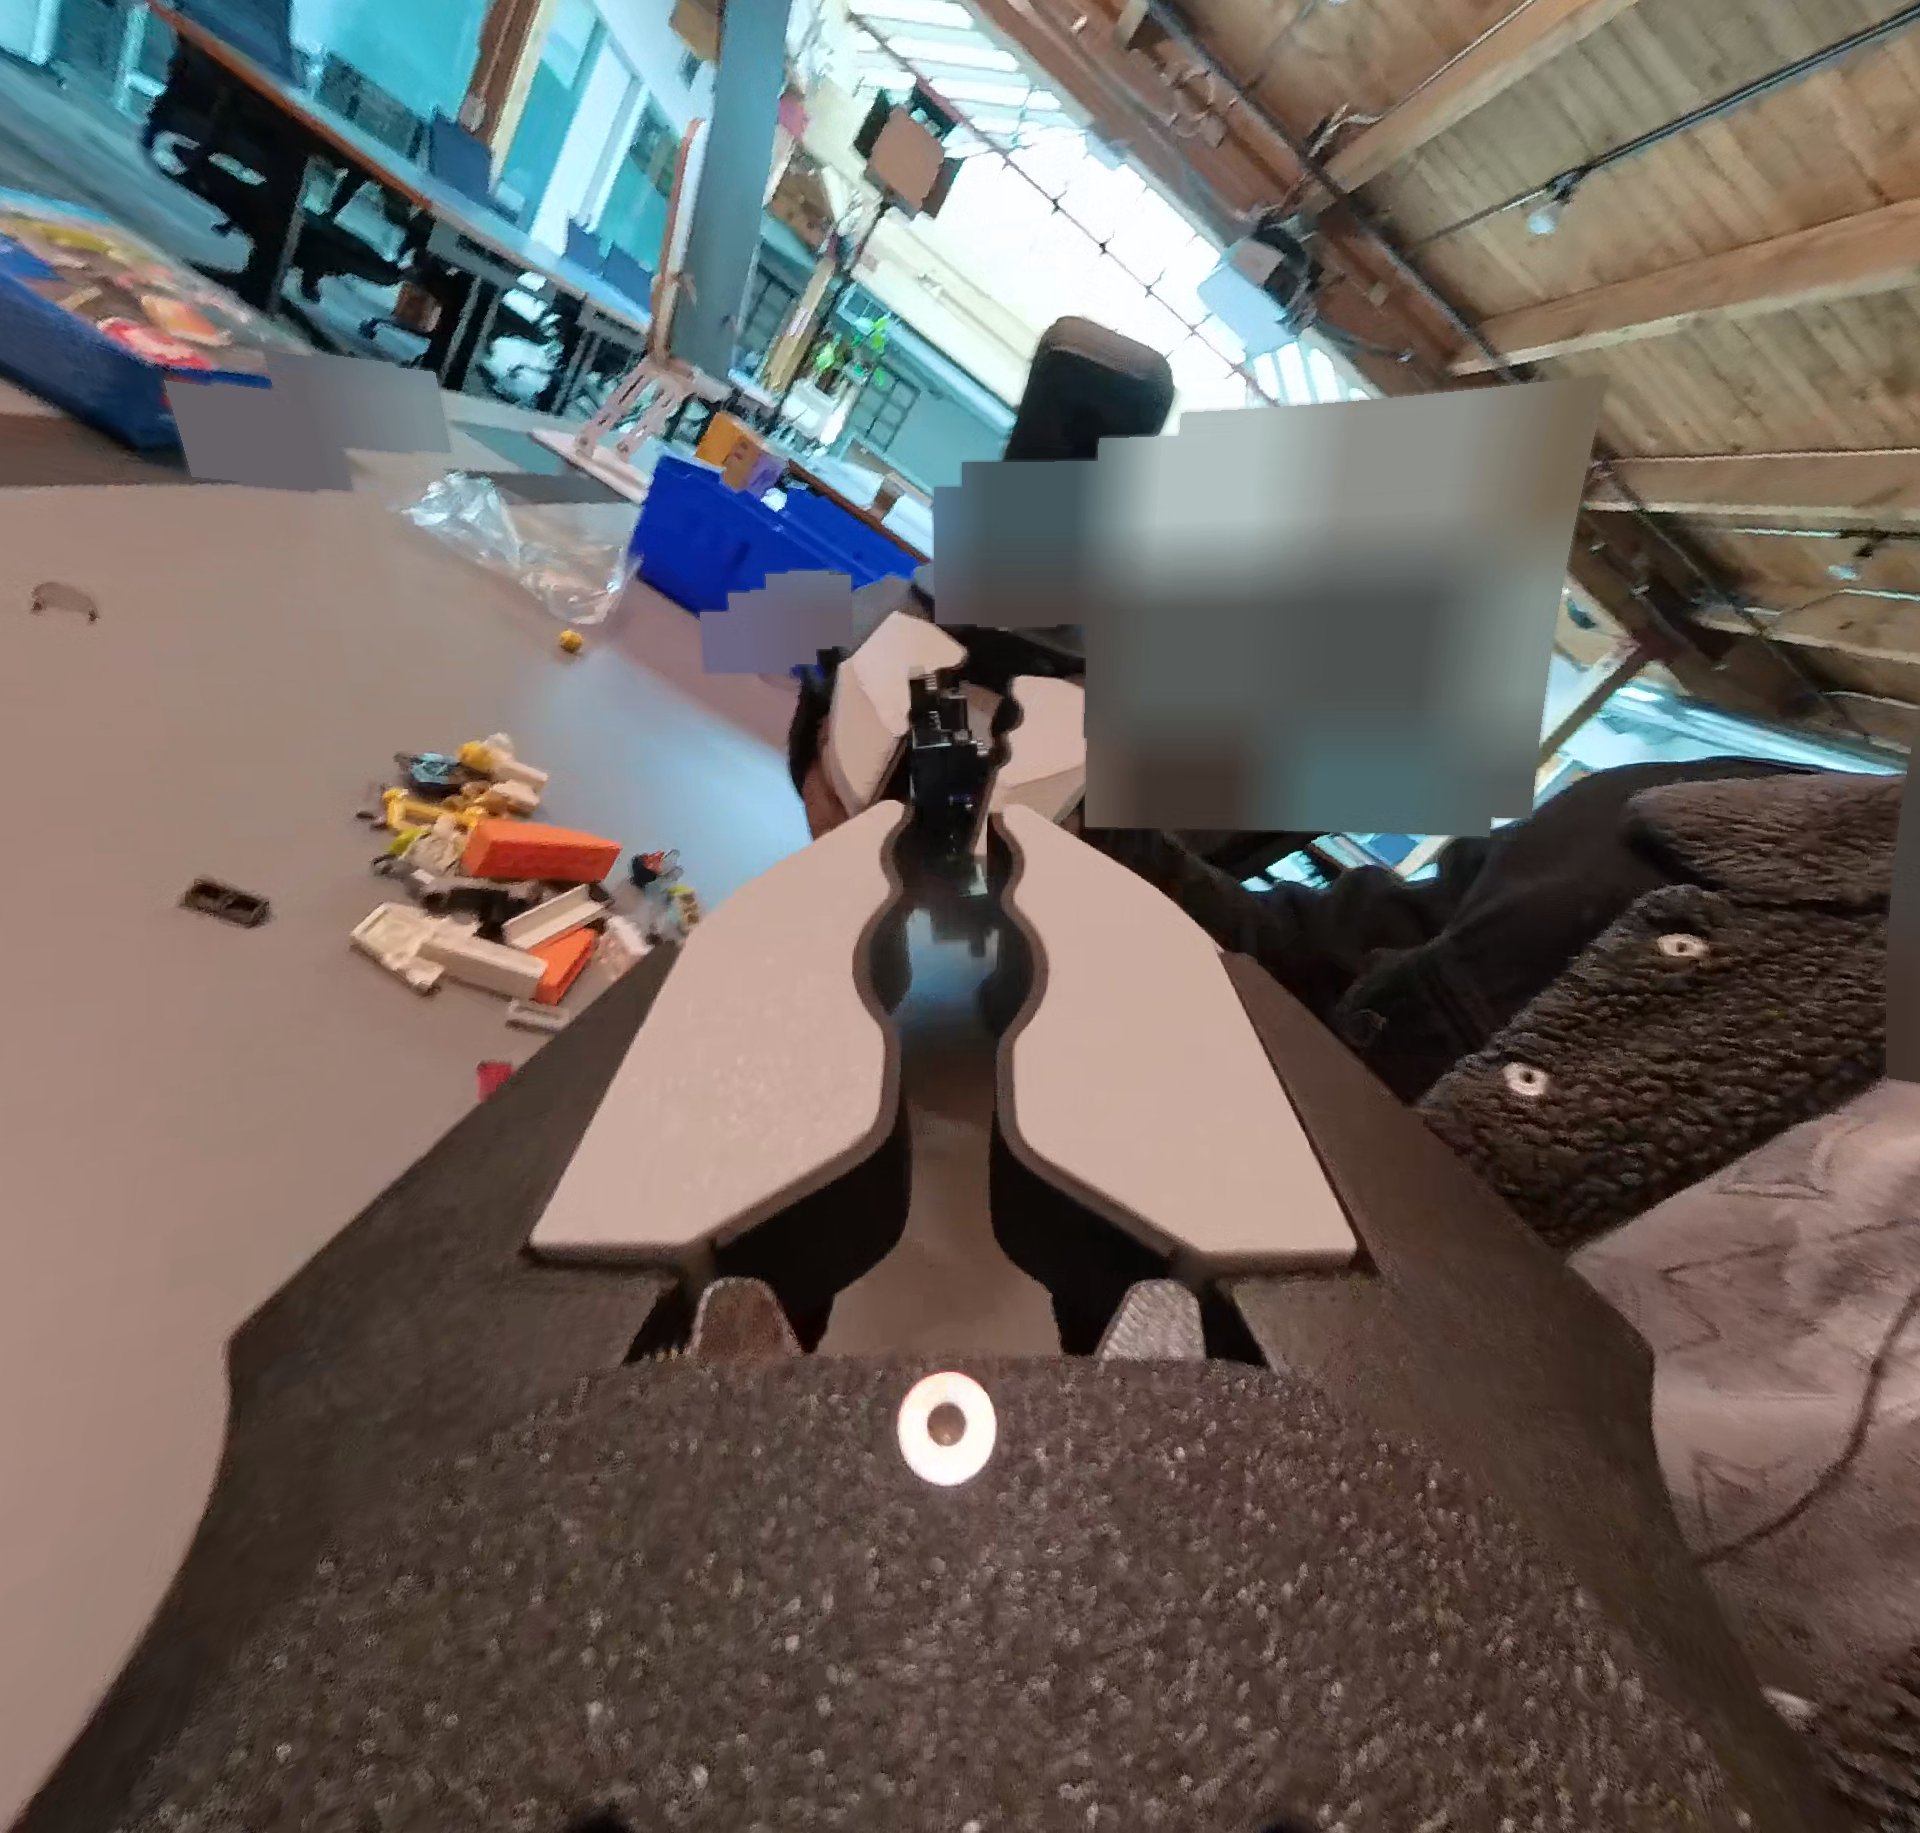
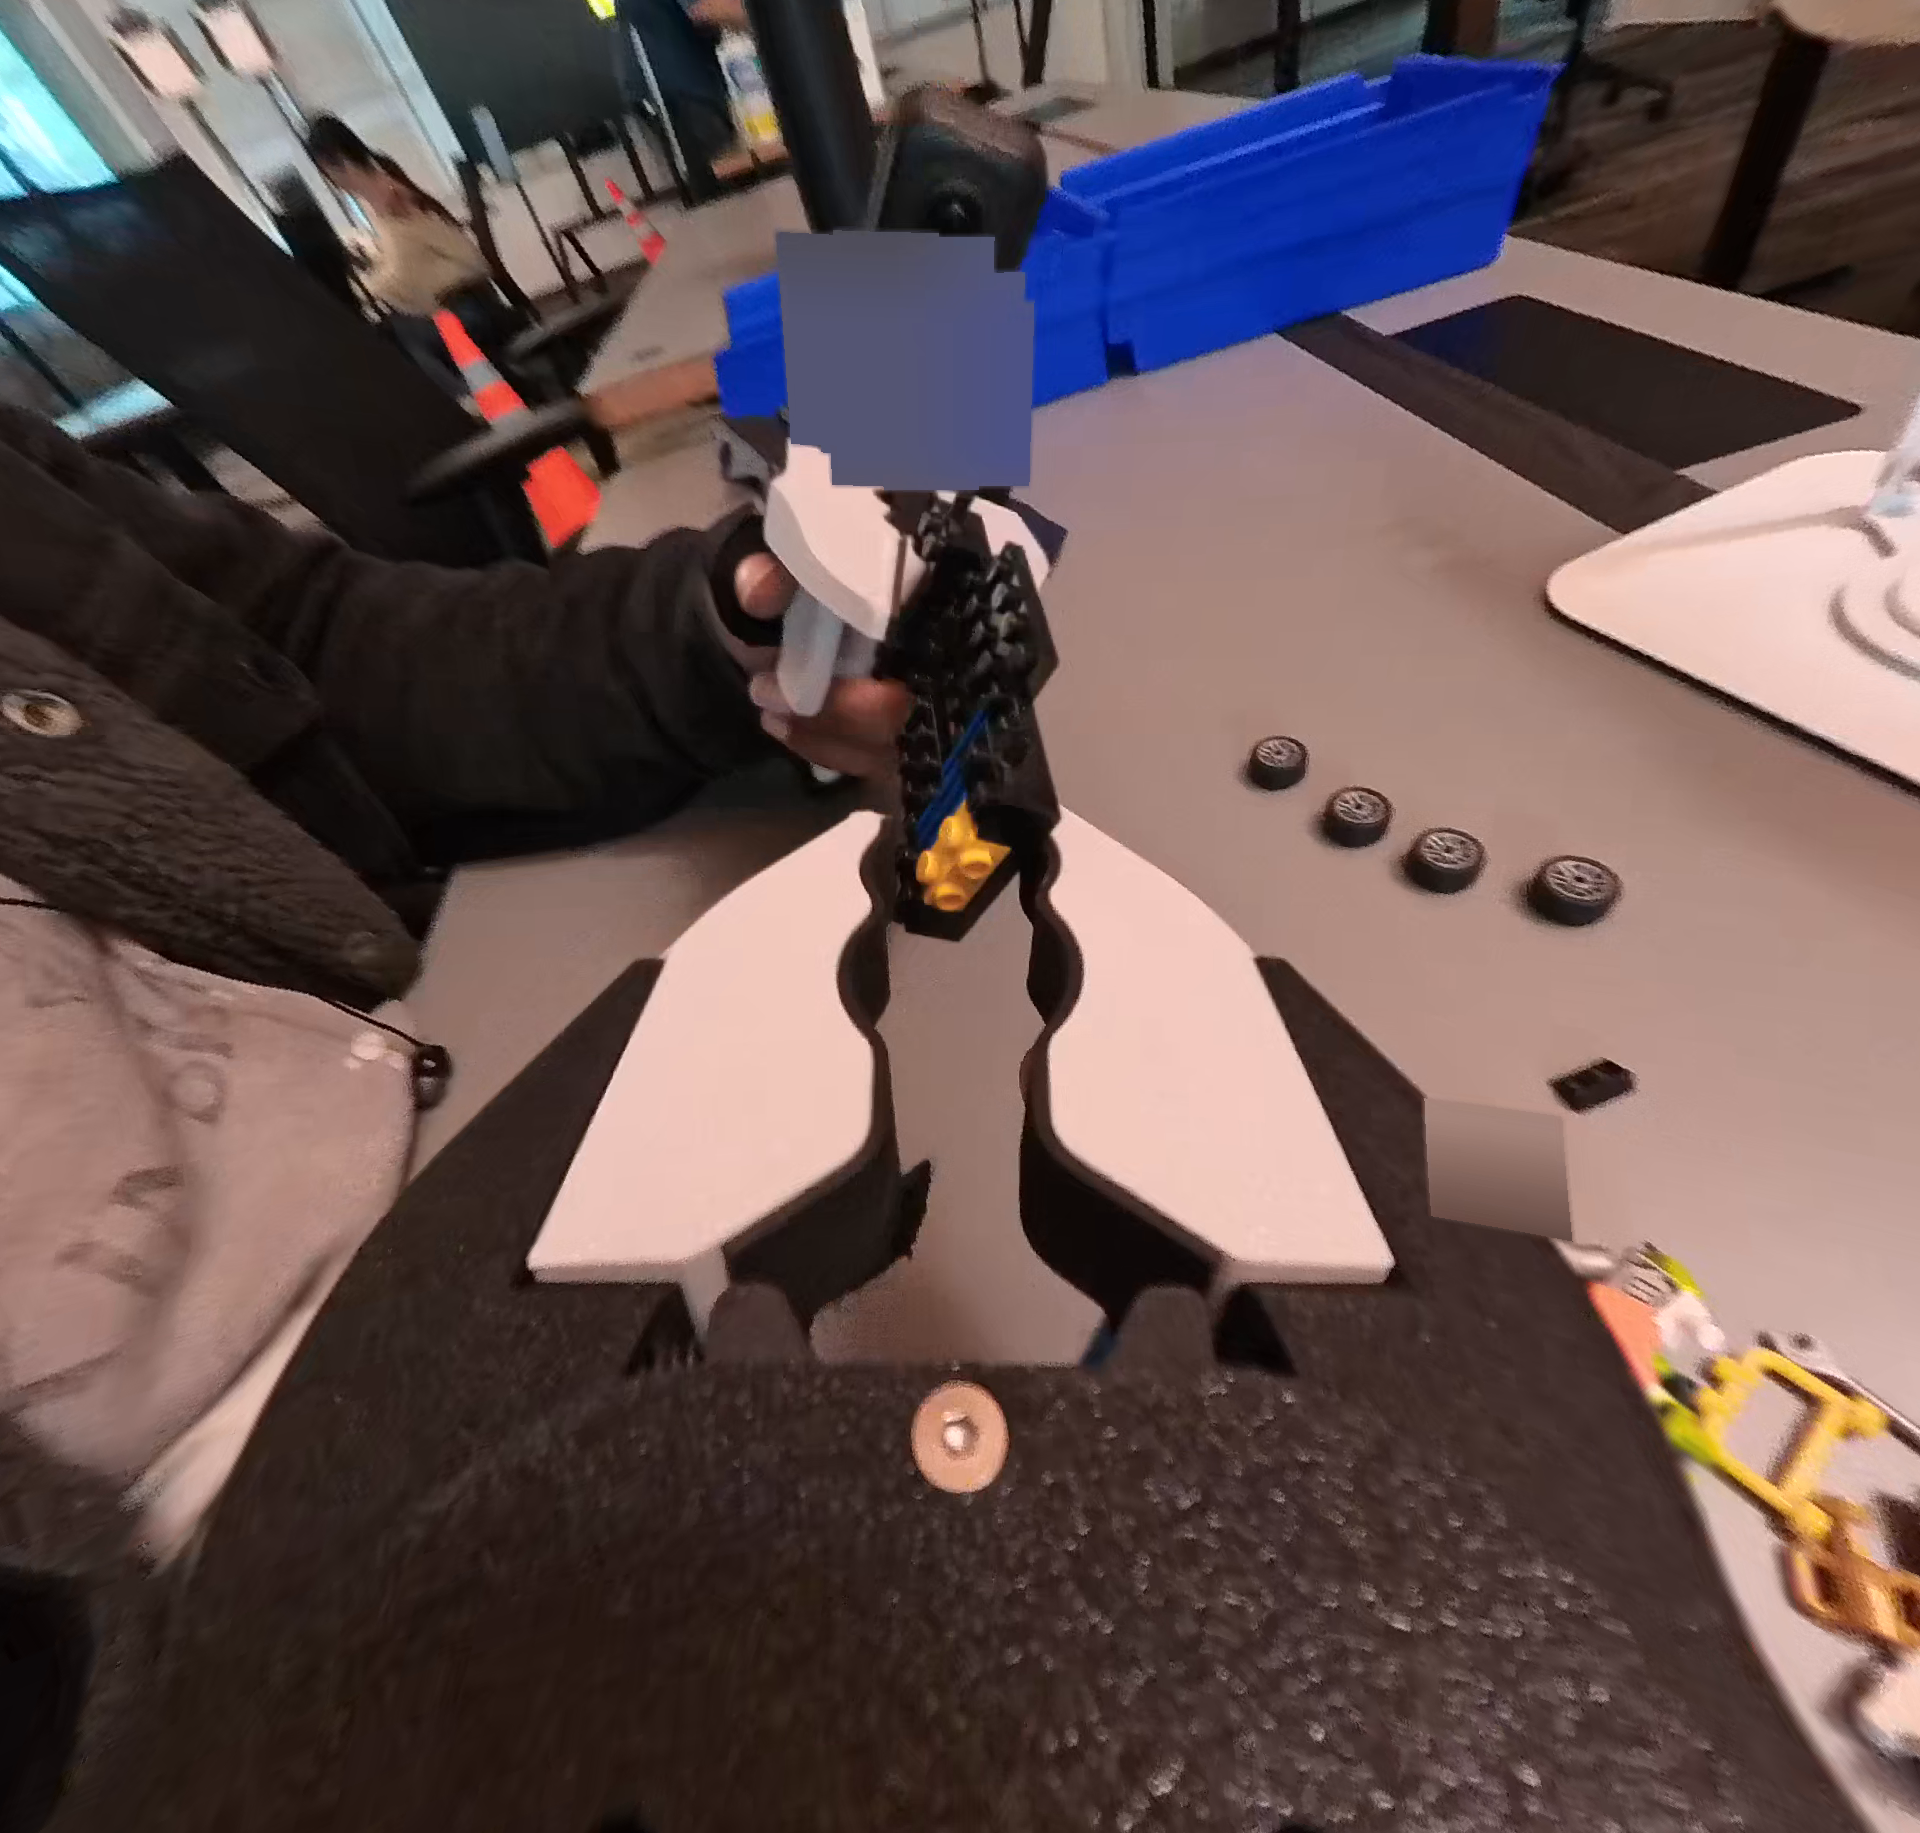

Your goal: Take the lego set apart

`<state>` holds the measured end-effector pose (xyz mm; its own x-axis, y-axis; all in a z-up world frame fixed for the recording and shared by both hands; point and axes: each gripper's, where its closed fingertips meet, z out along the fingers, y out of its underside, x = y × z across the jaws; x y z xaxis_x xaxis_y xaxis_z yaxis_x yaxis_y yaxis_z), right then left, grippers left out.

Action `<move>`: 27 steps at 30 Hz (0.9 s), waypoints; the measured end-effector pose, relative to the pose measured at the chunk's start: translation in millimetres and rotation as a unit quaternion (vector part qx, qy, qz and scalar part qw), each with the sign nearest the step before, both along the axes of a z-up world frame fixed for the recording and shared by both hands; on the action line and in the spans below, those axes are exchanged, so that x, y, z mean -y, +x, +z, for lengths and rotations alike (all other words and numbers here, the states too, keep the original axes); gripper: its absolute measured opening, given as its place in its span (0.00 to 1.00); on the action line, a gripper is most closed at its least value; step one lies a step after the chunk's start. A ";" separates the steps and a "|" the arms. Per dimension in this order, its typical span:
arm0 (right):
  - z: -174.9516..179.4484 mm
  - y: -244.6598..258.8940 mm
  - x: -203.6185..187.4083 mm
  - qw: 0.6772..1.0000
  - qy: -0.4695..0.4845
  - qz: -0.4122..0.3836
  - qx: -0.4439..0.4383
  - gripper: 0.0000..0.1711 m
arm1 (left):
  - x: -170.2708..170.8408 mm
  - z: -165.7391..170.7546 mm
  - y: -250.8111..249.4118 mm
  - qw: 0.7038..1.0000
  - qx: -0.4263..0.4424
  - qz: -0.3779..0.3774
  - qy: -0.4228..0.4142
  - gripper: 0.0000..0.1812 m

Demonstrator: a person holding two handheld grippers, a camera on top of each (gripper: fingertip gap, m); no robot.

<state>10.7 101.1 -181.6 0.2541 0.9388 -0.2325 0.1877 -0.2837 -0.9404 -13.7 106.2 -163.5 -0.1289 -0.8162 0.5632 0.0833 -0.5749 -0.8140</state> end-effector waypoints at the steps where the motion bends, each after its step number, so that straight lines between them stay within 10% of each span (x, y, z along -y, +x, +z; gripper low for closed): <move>1: -3.7 0.9 -2.9 1.000 0.006 -0.010 0.014 0.13 | -3.7 -4.3 0.6 1.000 -0.017 0.014 0.004 0.06; 12: -11.2 16.6 -52.6 0.970 0.045 -0.226 0.078 0.20 | -34.0 -10.0 -2.0 0.948 -0.143 0.225 0.176 0.05; 27: -19.6 6.2 -56.7 0.961 -0.074 -0.265 0.005 0.22 | -23.3 -11.7 8.2 0.901 -0.189 0.251 0.298 0.02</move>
